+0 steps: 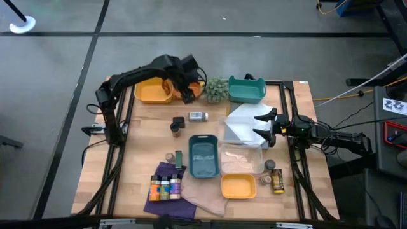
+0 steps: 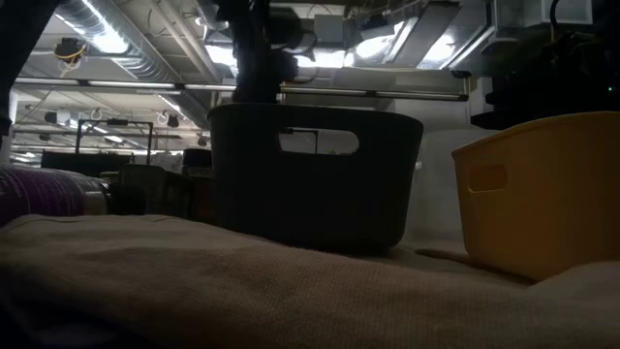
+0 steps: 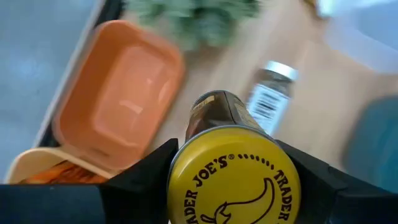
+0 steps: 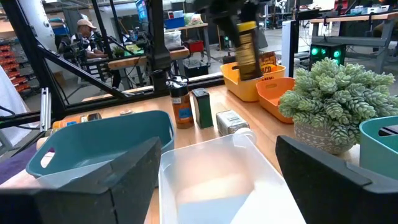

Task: Sort spices by type
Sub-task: Put the top yellow seasoning bottle into the orange bin

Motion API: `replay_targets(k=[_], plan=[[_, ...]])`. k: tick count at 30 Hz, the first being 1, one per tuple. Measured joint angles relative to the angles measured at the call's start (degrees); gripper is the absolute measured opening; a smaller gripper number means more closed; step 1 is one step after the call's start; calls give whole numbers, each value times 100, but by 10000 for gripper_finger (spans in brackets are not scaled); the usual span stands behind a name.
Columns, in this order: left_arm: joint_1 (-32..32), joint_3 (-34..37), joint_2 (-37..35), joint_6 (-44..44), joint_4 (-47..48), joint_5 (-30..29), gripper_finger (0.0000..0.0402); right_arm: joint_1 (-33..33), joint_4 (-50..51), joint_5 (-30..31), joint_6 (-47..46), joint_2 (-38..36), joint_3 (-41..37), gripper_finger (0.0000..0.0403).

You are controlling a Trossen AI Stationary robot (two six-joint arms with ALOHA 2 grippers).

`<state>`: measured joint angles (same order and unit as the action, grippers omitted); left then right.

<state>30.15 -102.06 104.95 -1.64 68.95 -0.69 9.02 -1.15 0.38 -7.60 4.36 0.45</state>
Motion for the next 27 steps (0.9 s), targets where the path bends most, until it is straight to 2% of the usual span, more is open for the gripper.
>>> replay_targets(k=[12, 27], plan=[[904, 57, 66, 79, -510, -11, 214, 1, 0, 0, 0, 0, 0, 317], [1081, 59, 967, 96, -510, -191, 214, 0, 2, -50, 1, 2, -2, 317]])
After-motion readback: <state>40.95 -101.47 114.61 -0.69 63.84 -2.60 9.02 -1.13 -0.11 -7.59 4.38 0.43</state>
